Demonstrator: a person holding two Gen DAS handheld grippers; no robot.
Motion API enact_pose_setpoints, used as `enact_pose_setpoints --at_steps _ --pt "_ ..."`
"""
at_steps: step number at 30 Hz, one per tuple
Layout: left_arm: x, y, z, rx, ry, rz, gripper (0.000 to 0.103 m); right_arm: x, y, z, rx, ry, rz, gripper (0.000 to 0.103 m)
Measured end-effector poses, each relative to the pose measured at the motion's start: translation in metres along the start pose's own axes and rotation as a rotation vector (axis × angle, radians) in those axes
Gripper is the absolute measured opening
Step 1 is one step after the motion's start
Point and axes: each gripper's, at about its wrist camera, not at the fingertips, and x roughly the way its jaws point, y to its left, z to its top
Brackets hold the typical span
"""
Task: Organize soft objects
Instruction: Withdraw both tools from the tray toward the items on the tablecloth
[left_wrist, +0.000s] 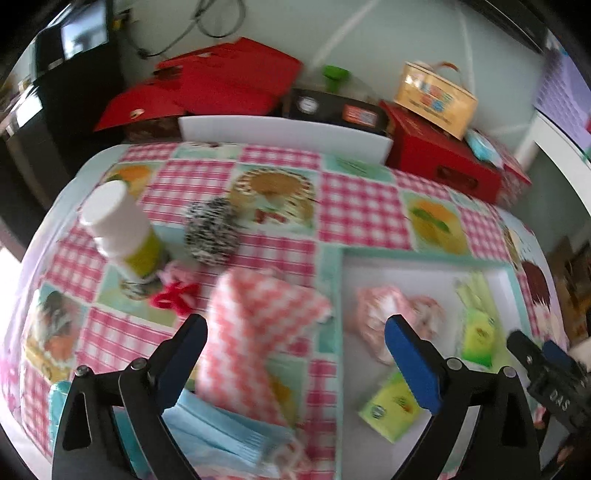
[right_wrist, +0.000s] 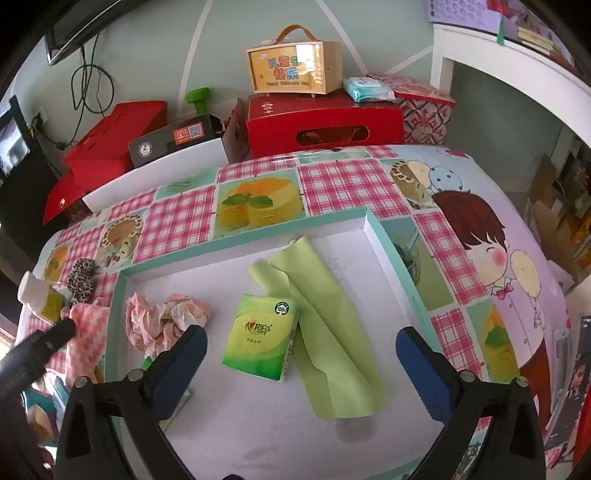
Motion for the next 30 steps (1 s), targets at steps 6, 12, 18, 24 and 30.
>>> enact_pose_setpoints --at_steps 6,12,18,24,30 --pt "-0.003 0.029 0.007 -0.087 -0.008 0.002 0.097 0.000 0.011 -0.001 -0.041 0.000 0.009 0.103" --pt "-0.009 0.050 0.011 -0.137 -0.016 0.006 0.097 -0.001 0.018 -0.002 -0.066 -0.004 0.014 0.103" --pt "-0.020 0.082 0.015 -0.192 -0.038 0.052 0.097 -0.003 0.019 -0.001 -0.060 -0.010 0.022 0.103" --pt "-0.023 0.113 0.016 -0.226 -0.025 0.105 0.097 -0.004 0.022 -0.001 -0.050 -0.004 0.046 0.103" --pt "-0.024 0.133 0.014 -0.228 0.001 0.157 0.097 -0.002 0.028 -0.002 -0.025 0.014 0.085 0.103"
